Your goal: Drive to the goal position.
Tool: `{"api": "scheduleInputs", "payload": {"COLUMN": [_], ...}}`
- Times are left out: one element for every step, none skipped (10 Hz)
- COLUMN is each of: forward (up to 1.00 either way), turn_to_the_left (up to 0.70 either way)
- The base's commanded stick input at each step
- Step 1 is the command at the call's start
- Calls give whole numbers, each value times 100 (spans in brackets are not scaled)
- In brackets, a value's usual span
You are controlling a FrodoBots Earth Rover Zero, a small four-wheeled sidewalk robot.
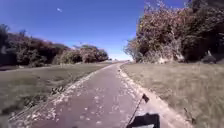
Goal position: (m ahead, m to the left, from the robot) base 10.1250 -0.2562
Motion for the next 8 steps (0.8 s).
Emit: {"api": "scheduleInputs", "payload": {"forward": [100,100,100,100,100,100,100,100], "turn_to_the_left": [0,0,0,0,0,0,0,0]}}
